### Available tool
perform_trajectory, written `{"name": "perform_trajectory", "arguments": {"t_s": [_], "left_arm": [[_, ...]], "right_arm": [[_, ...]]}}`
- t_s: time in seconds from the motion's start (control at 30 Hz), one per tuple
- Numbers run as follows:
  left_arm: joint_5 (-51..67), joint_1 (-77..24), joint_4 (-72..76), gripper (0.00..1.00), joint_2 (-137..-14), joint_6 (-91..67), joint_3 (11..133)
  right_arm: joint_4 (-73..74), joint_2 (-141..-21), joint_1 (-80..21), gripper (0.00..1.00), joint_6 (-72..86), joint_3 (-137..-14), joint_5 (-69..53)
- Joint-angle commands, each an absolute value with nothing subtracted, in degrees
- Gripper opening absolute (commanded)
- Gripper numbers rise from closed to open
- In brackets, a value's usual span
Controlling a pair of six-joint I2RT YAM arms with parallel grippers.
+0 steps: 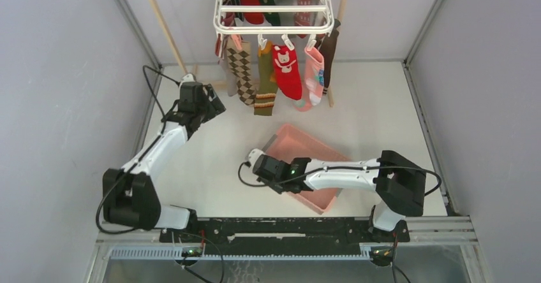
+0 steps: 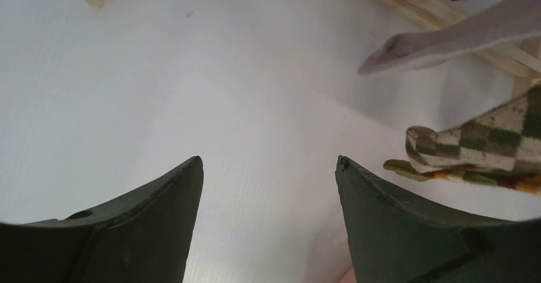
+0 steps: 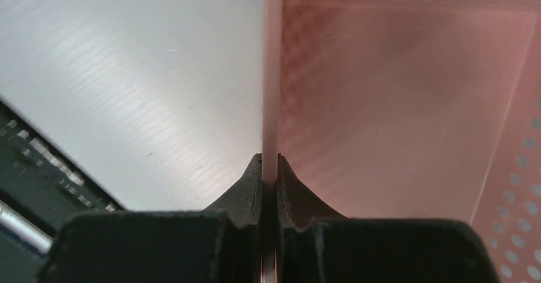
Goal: Remove the socks clipped to the hanger
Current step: Move the bin to the center of the board.
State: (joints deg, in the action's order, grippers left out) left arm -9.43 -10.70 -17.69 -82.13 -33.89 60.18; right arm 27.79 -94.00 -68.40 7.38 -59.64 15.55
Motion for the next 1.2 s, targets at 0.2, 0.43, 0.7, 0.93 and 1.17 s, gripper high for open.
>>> {"name": "perform_trajectory", "arguments": {"t_s": [0.2, 0.43, 0.7, 0.93, 1.17], "left_arm": [[-12.7, -10.6, -15.5, 0.83, -70.2, -33.0, 49.9], [-12.8, -10.6, -15.2, 0.83, -69.1, -33.7, 47.2], [-13.1, -11.8, -16.1, 1.0, -62.3, -33.0, 45.1], [-11.8, -14.8, -19.5, 1.0, -57.0, -33.0, 44.9], [-14.8, -22.6, -20.1, 0.99, -54.4, -34.3, 41.5]], "right_arm": [[16.0, -94.8, -77.4, 0.17, -17.3, -59.8, 14.5], [11.3, -95.2, -77.2, 0.49, -19.8, -57.8, 18.1], [5.0, -76.0, -75.7, 1.0, -7.6, -50.8, 27.6], [22.4, -63.6, -56.7, 1.0, 15.7, -53.4, 14.9], [33.6, -54.8, -42.5, 0.93, 25.5, -49.4, 13.1]]}}
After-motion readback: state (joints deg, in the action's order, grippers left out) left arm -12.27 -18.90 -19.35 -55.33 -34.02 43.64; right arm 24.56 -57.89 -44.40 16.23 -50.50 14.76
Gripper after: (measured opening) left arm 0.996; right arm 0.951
